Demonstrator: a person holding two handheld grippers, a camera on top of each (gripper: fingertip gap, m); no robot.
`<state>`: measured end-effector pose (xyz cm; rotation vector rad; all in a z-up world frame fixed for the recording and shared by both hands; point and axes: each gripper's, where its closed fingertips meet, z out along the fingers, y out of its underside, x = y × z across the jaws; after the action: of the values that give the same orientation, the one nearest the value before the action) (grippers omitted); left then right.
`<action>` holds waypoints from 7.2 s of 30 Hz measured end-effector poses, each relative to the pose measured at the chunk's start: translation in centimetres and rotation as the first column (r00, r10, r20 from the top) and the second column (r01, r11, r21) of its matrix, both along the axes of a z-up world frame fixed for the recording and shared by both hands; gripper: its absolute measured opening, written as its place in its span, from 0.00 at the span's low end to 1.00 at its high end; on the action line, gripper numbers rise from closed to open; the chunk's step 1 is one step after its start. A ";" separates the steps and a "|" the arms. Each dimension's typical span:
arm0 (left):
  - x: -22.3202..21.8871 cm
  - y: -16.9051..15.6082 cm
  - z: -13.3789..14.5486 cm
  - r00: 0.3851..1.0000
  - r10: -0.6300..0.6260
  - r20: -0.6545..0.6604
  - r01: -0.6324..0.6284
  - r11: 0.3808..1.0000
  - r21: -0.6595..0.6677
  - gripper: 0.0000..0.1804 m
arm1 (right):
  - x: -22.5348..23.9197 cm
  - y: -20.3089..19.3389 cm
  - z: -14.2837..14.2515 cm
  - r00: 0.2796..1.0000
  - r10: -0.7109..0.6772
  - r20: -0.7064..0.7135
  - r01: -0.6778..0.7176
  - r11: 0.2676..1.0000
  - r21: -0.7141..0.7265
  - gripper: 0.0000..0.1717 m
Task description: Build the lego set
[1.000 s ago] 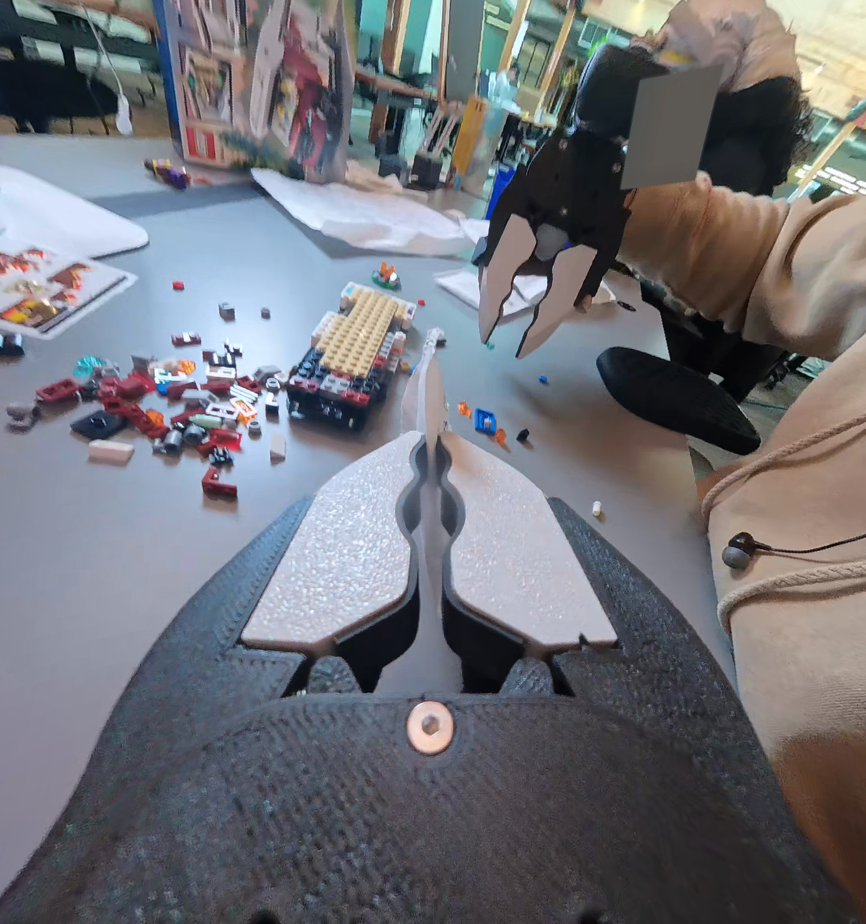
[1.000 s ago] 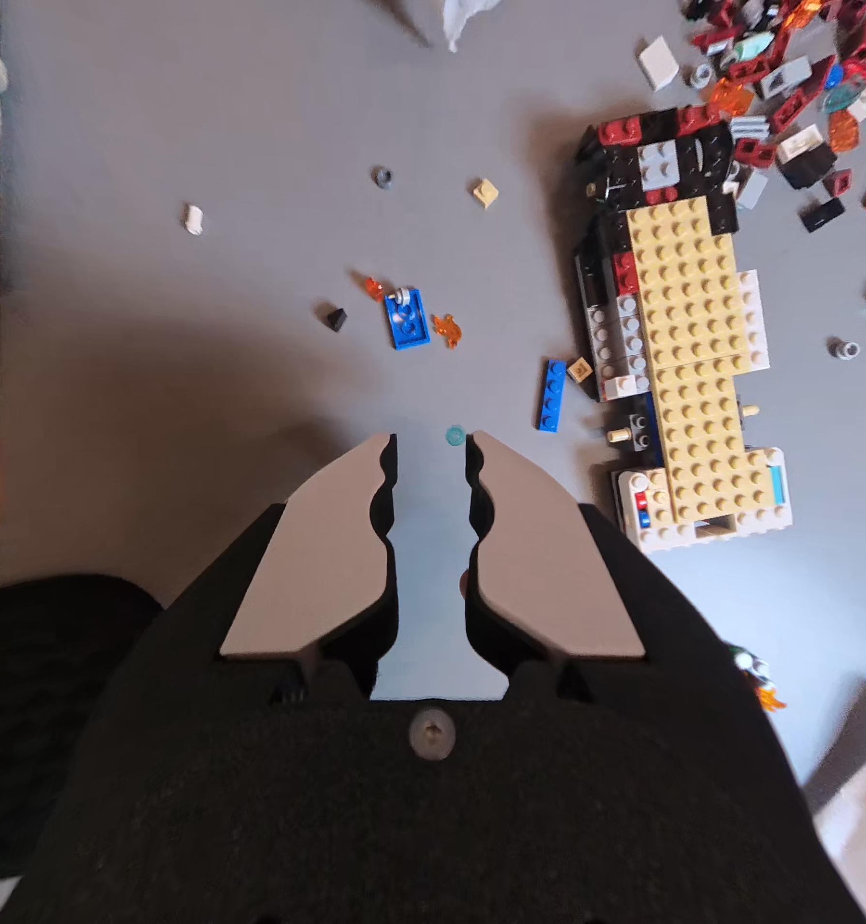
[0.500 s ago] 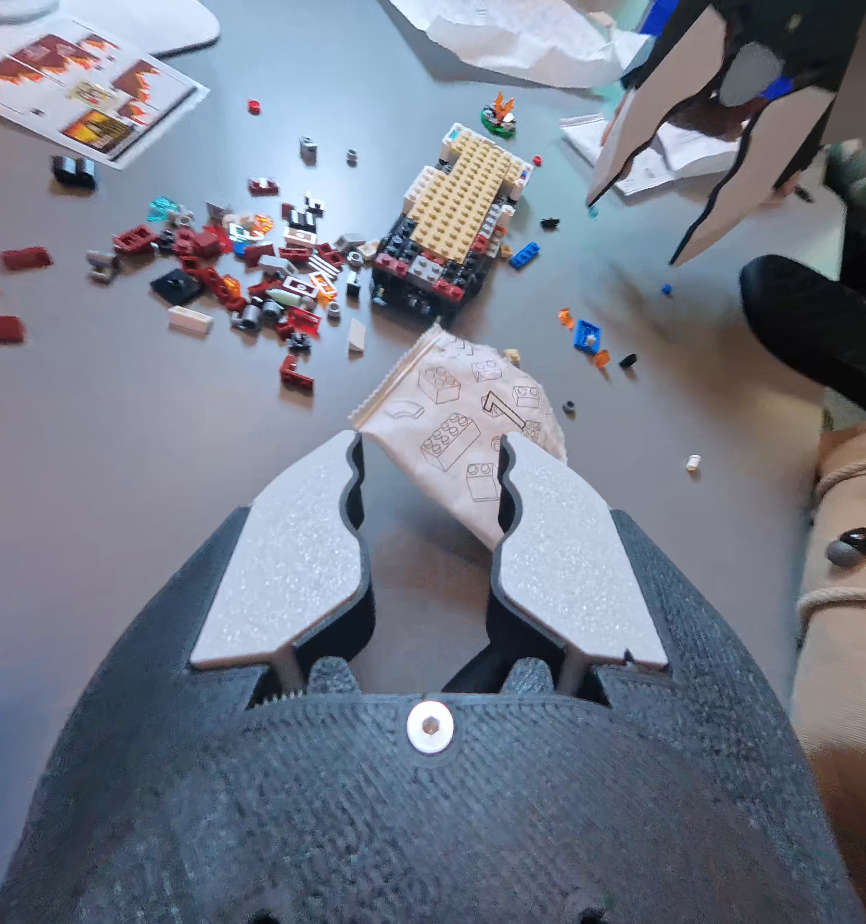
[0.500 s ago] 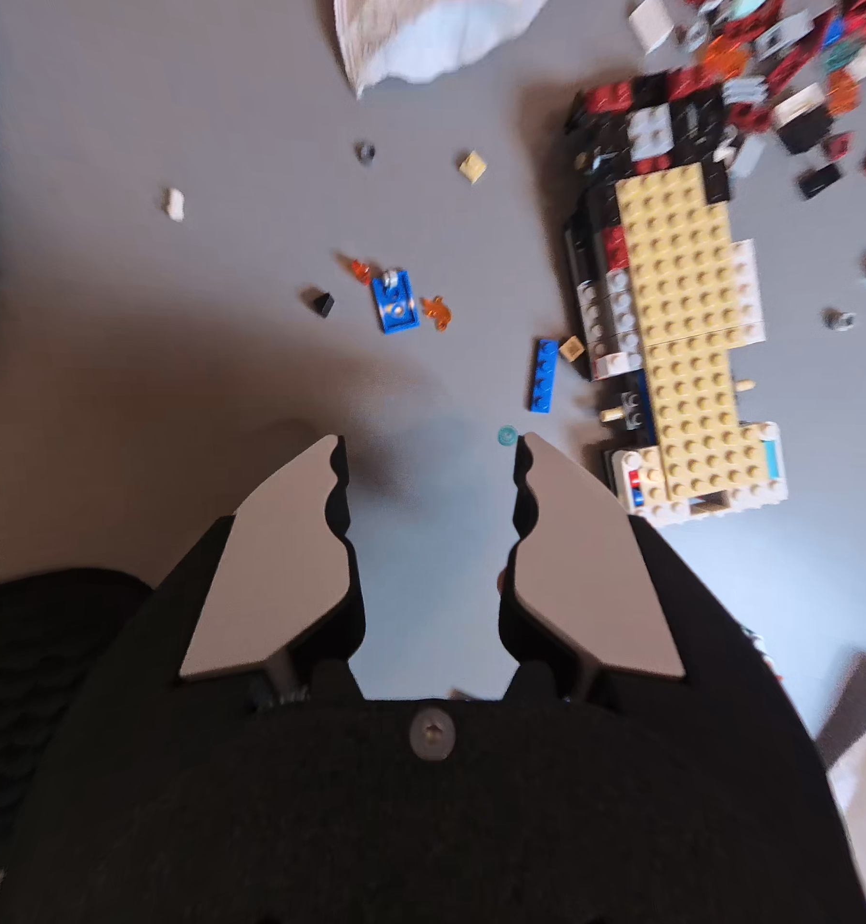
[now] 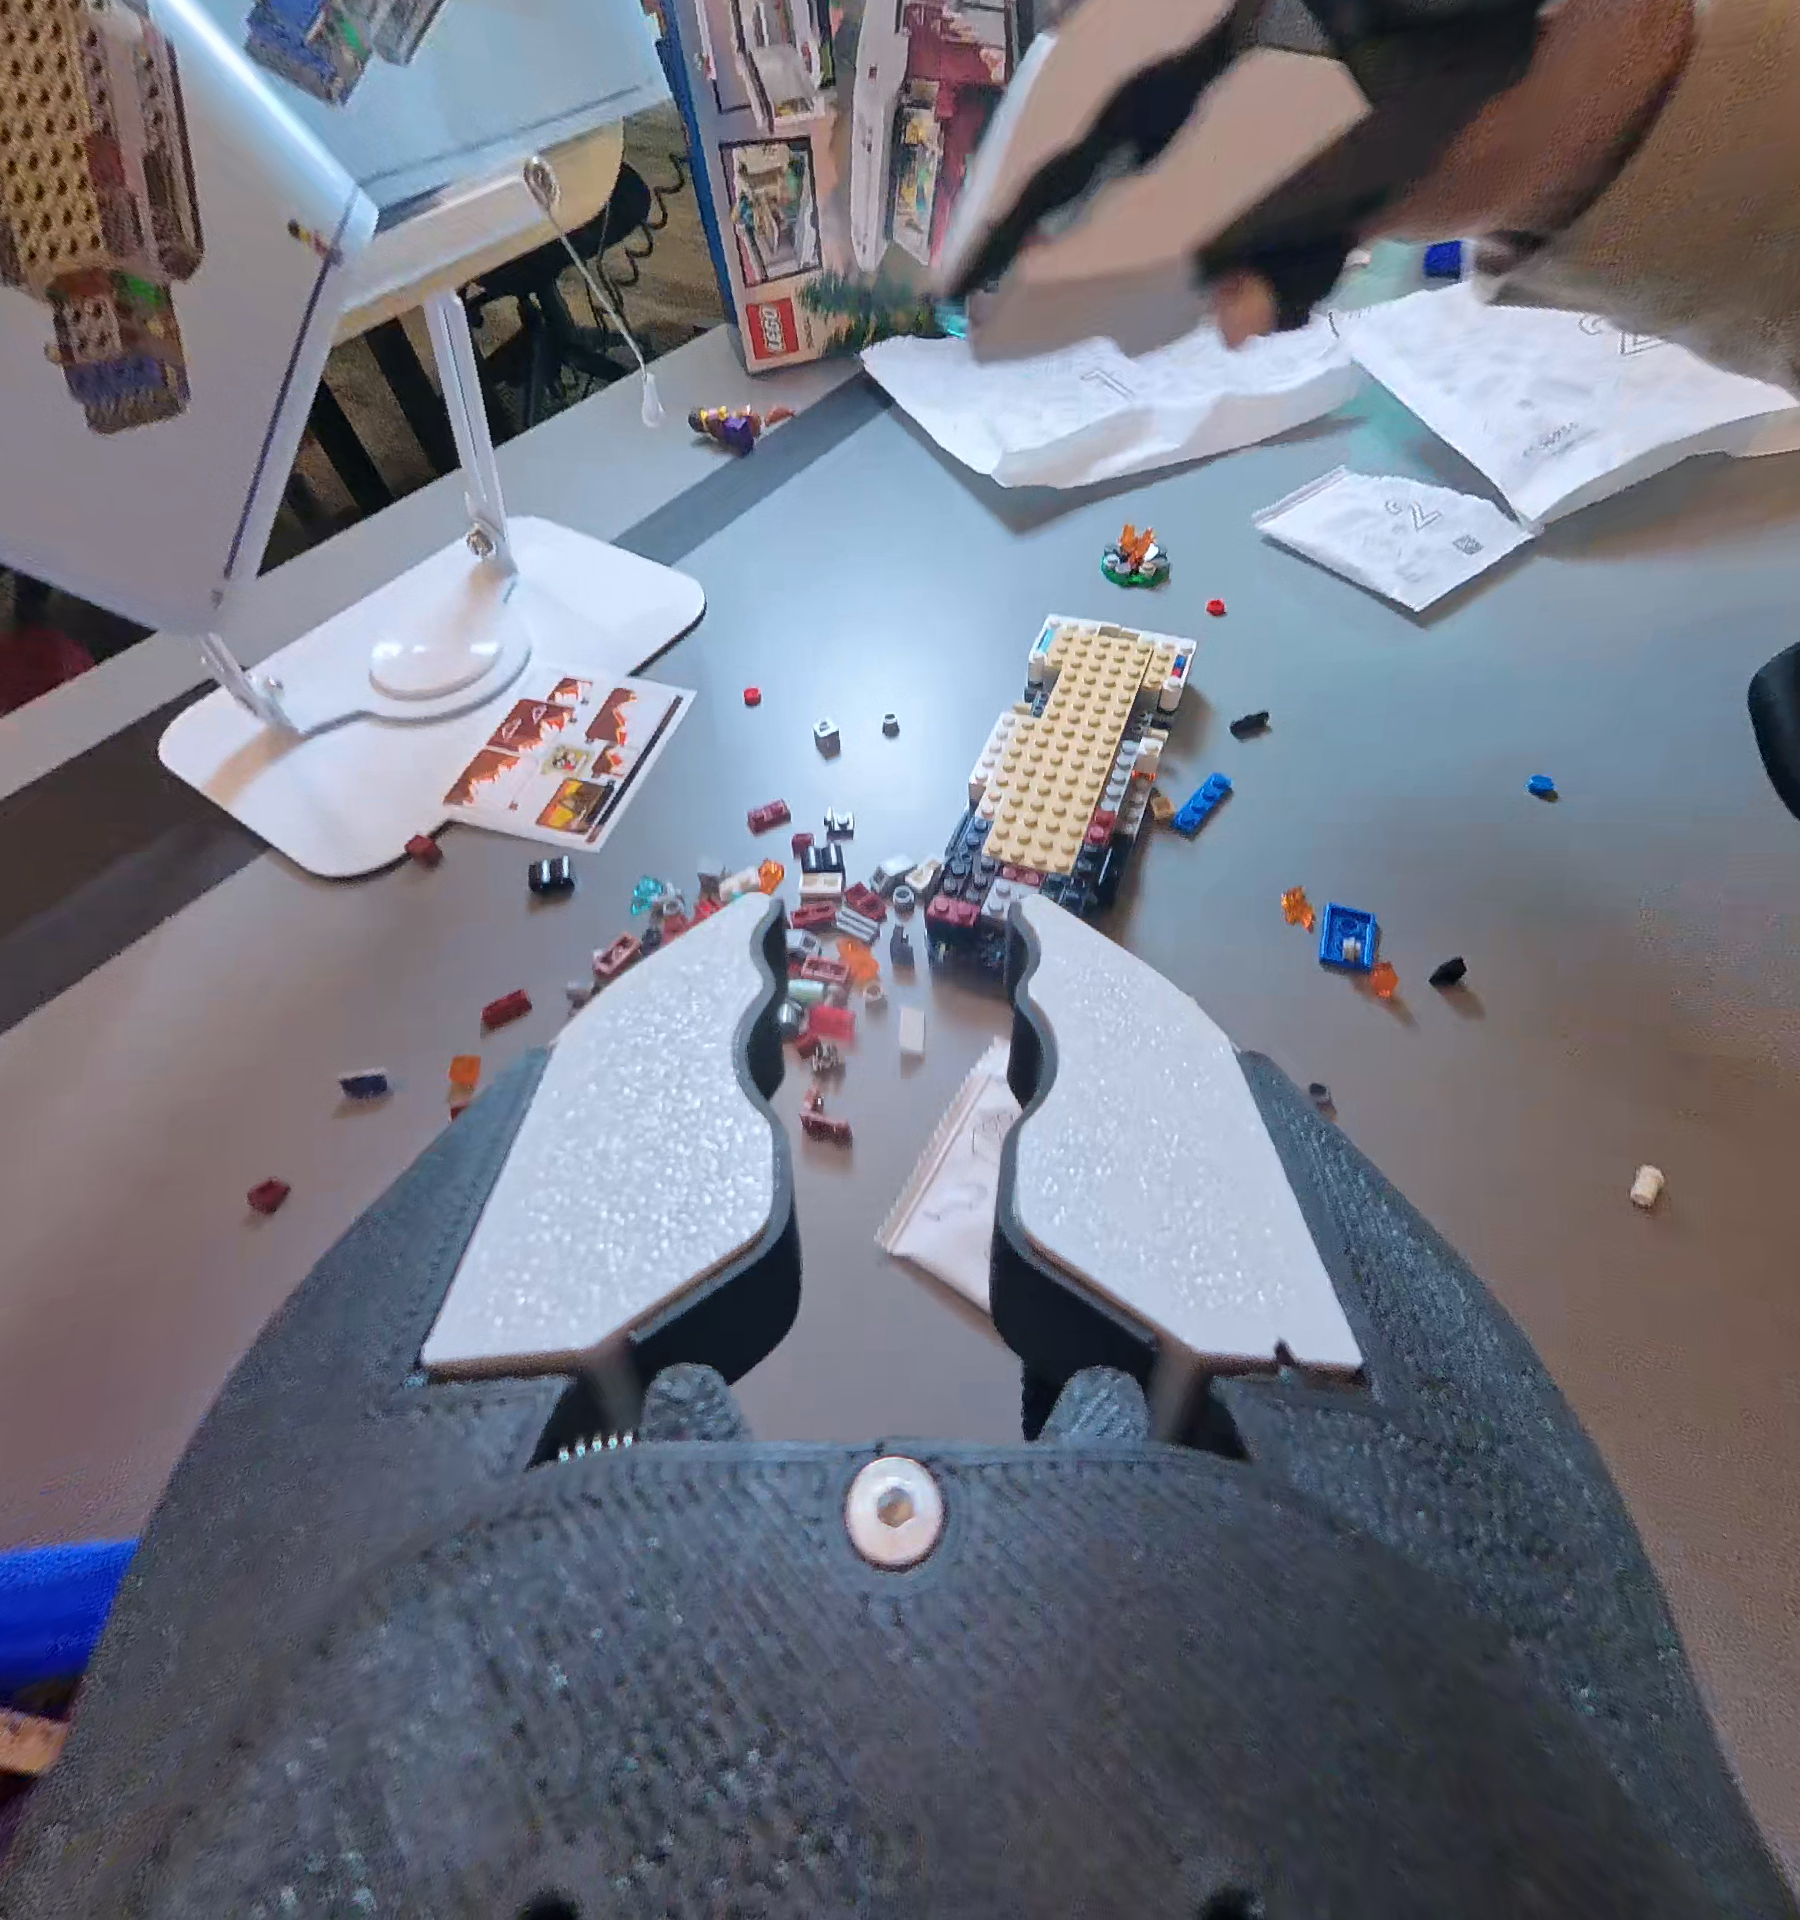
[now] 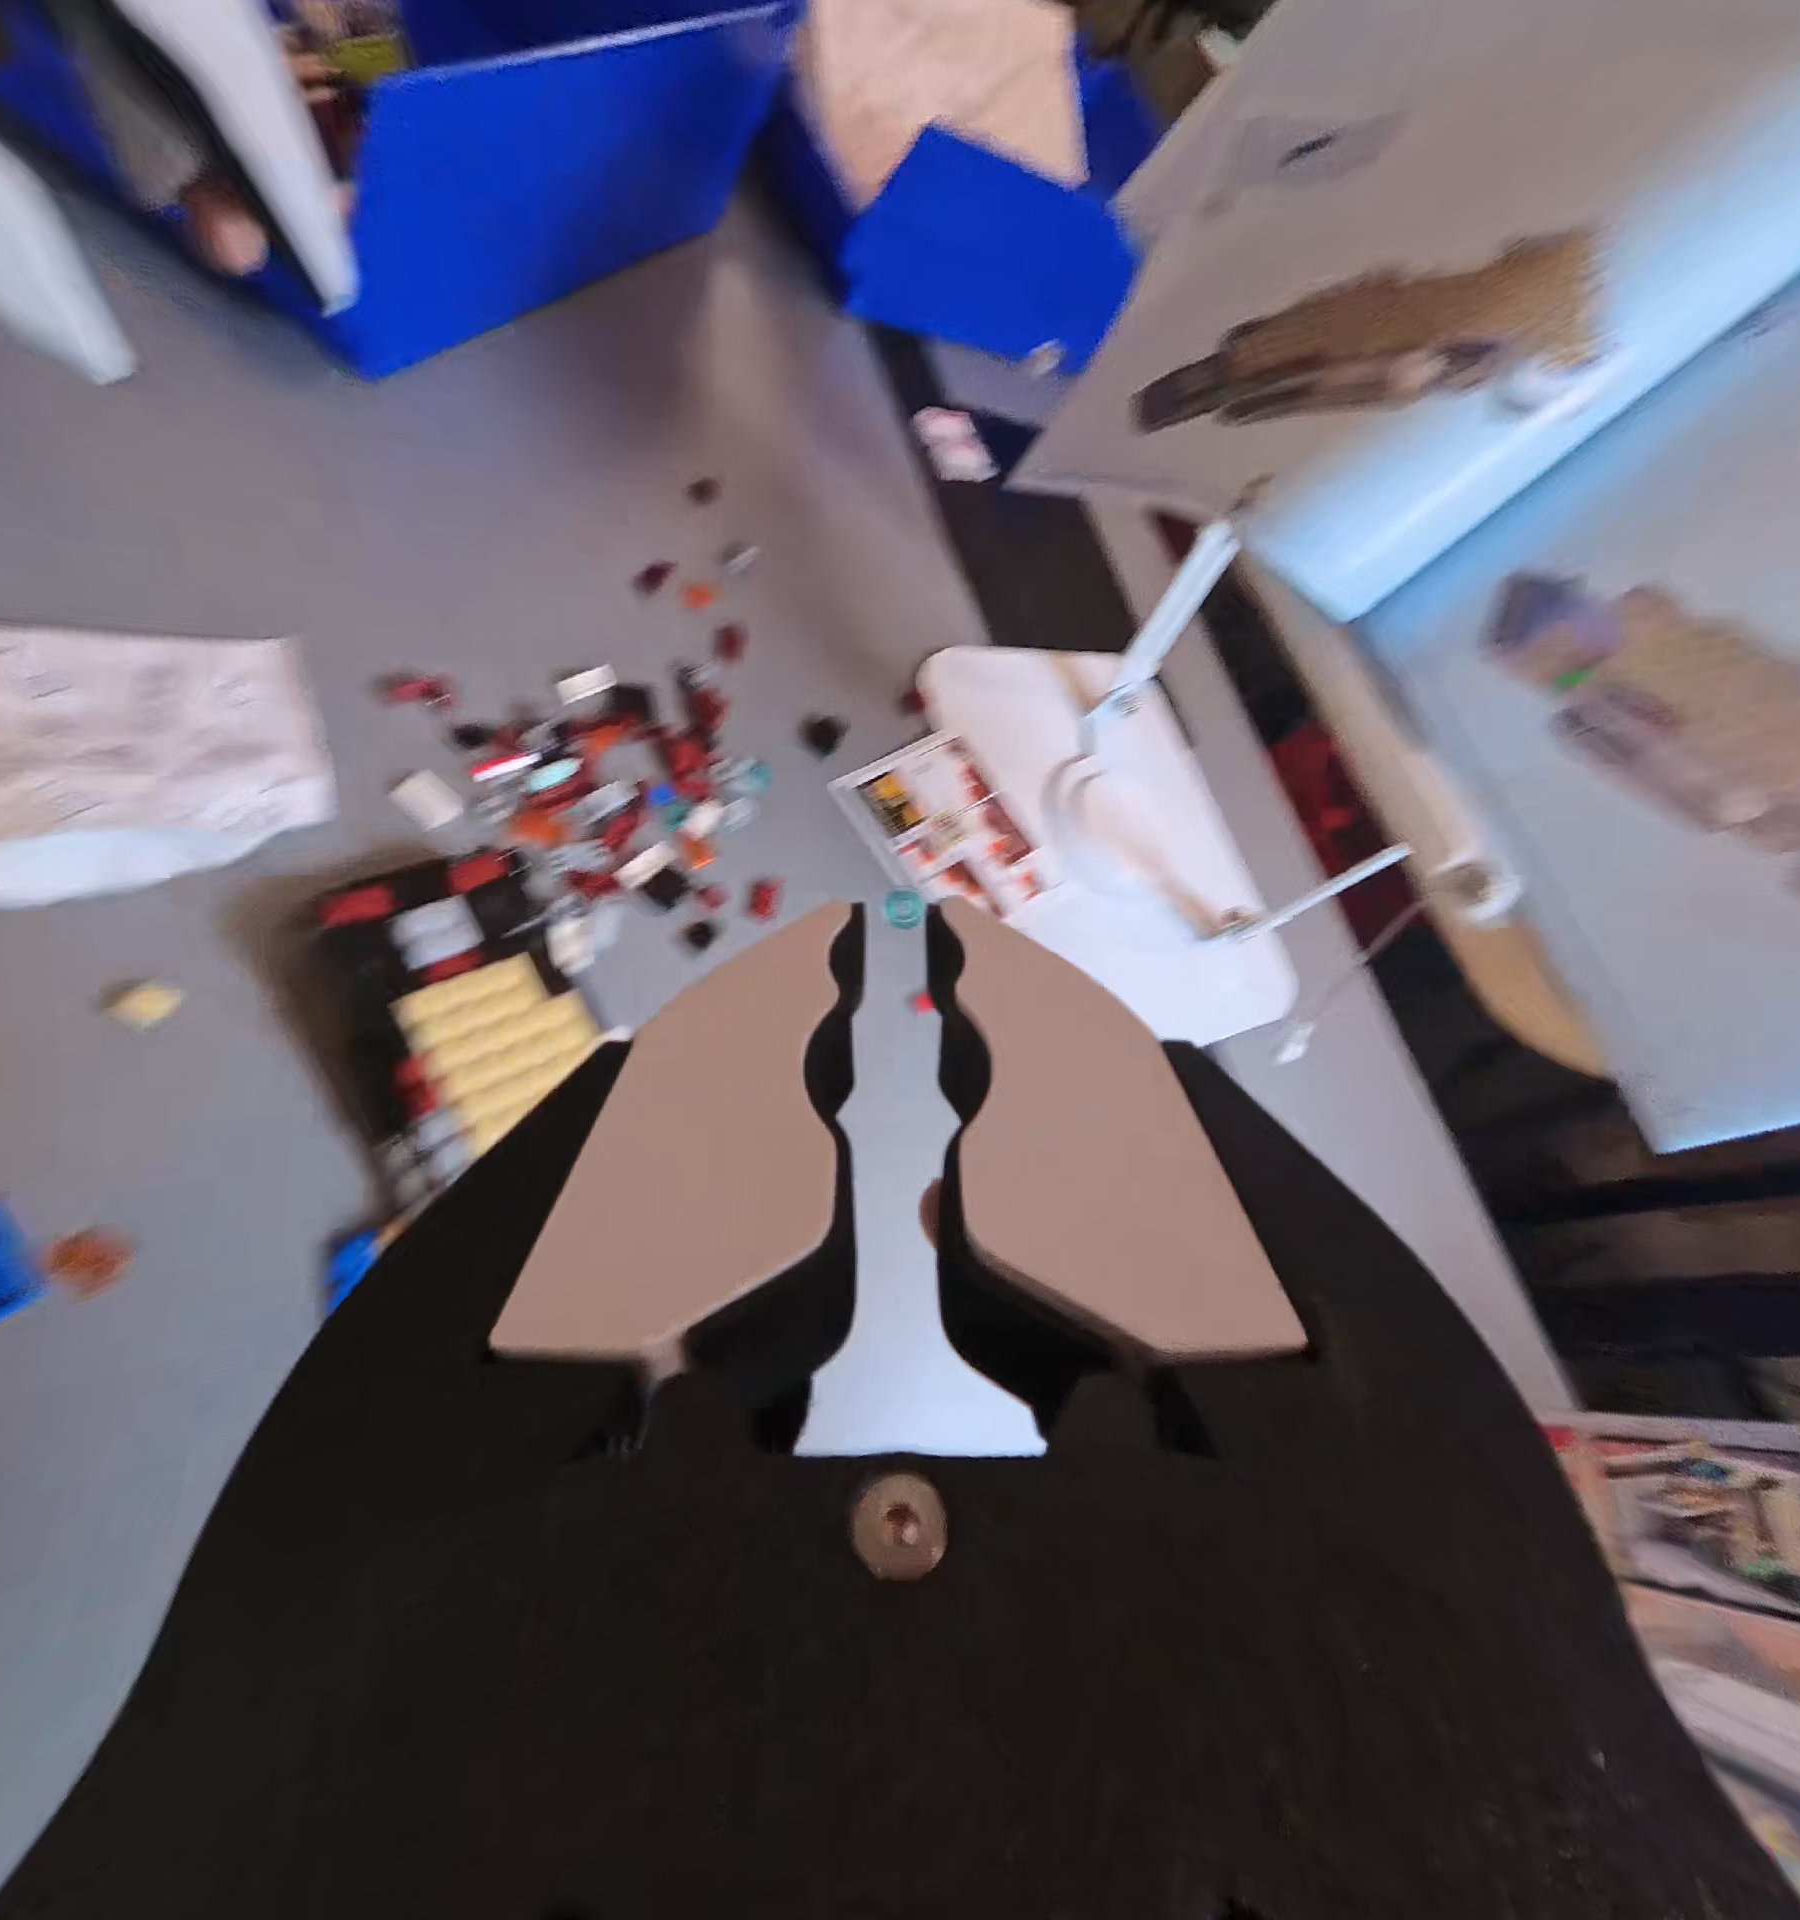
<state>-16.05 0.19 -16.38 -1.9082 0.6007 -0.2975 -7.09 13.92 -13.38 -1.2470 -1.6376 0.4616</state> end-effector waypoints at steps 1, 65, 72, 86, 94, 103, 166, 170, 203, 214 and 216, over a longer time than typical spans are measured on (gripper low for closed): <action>0.3 0.5 0.2 1.000 -0.002 -0.005 0.002 1.000 0.007 0.22 | -1.4 1.9 1.2 0.999 -0.033 -0.037 0.034 0.999 0.039 0.04; -9.1 24.8 7.7 0.858 0.513 0.009 -0.488 0.810 0.326 0.01 | -18.7 13.3 4.3 0.974 -0.201 0.106 0.176 0.962 0.209 0.04; -8.7 24.7 7.3 0.908 0.387 -0.162 -0.316 0.885 0.341 0.00 | -16.8 12.0 4.6 0.991 -0.132 -0.006 0.132 0.991 -0.016 0.04; -5.7 20.3 8.7 0.957 0.277 -0.084 -0.227 0.898 0.376 0.16 | -6.4 7.2 3.4 0.966 -0.144 -0.215 0.103 0.976 -0.190 0.11; -3.7 9.4 3.9 0.983 0.141 0.114 -0.165 0.957 0.237 0.17 | 3.5 -1.2 -3.4 0.997 -0.052 -0.051 0.042 0.983 -0.179 0.18; 2.9 4.0 -6.6 0.986 -0.161 0.047 0.166 0.977 -0.130 0.30 | 7.1 -4.5 -11.1 0.947 0.012 0.320 0.019 0.996 -0.092 0.26; 8.9 1.7 -11.1 0.912 -0.395 -0.108 0.347 0.886 -0.307 0.18 | 6.0 -1.5 -13.5 0.942 -0.031 0.333 0.065 0.994 -0.092 0.17; 8.8 1.7 -10.9 0.917 -0.388 -0.092 0.347 0.890 -0.295 0.19 | 6.2 -1.6 -12.9 0.951 -0.040 0.307 0.074 0.992 -0.100 0.17; 5.4 1.6 -6.3 0.973 -0.207 0.099 0.207 0.978 0.007 0.07 | 7.7 -16.3 -13.1 0.958 0.109 0.265 -0.017 0.945 -0.326 0.17; 5.5 1.6 -7.0 0.973 -0.219 0.068 0.220 0.975 -0.004 0.05 | 5.2 -16.5 -14.9 0.846 0.348 0.405 -0.195 0.908 -0.371 0.04; 5.5 1.5 -6.9 0.973 -0.221 0.068 0.221 0.975 -0.003 0.05 | 5.2 -16.6 -14.9 0.830 0.365 0.422 -0.214 0.906 -0.364 0.03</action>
<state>-10.56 1.73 -23.33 -1.8359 0.7692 -0.5066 -1.93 -2.70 -28.31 -1.4174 -2.2746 0.6485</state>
